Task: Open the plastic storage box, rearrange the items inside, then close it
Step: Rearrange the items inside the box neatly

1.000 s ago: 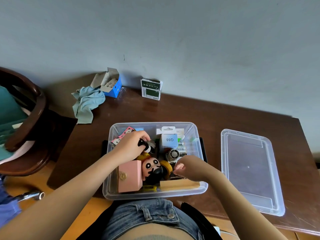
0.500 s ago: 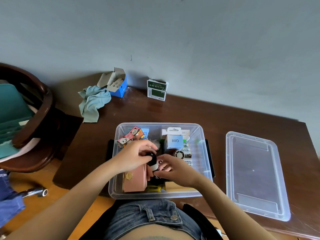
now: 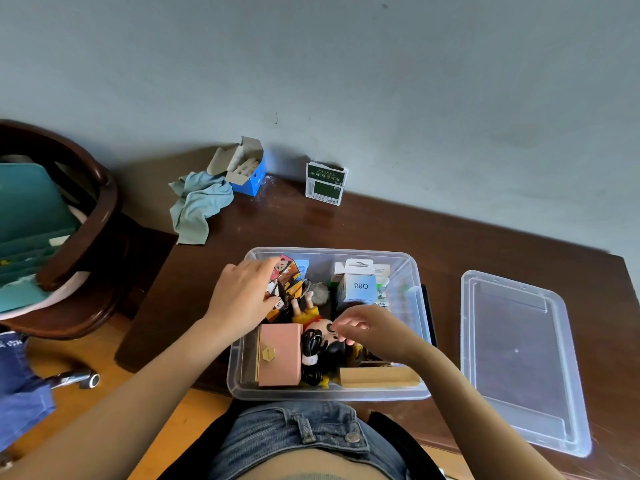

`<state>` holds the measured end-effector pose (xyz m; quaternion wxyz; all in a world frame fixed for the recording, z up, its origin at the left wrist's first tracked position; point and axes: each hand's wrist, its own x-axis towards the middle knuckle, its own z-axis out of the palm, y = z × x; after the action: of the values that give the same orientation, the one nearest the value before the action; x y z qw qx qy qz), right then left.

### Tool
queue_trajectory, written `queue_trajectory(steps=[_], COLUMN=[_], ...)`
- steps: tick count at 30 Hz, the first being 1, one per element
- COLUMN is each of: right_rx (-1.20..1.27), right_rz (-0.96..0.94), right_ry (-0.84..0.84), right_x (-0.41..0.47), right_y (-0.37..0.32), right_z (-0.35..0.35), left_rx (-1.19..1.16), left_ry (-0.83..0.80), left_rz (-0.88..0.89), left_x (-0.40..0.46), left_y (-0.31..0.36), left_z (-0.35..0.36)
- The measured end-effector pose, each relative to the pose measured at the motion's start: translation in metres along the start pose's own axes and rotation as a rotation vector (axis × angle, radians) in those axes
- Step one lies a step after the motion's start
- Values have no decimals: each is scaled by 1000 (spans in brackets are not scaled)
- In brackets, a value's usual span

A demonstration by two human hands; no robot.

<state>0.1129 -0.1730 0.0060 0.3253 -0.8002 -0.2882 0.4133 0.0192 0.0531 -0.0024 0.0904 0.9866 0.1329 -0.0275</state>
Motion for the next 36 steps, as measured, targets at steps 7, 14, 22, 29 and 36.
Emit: queue_trajectory(steps=[7,14,22,29,36], right_rx=[2,31,690,867,785], right_rz=[-4,22,-98,-32,54], right_ry=[19,117,50,126,239], right_x=[5,11,11,-3,-34], right_y=[-4,-11,-30,-22,10], right_z=[0,4,0,-5,-33], left_rx=[-494,-1086,-1728,-1412,-1180], left_ry=[218,260,-146,-232,-443], left_rz=[-159,-281,-310,-279,-62], left_x=[5,12,5,-2,-8], left_y=[-4,-15,11,31,28], left_z=[-16,-47,-39,-19,-20])
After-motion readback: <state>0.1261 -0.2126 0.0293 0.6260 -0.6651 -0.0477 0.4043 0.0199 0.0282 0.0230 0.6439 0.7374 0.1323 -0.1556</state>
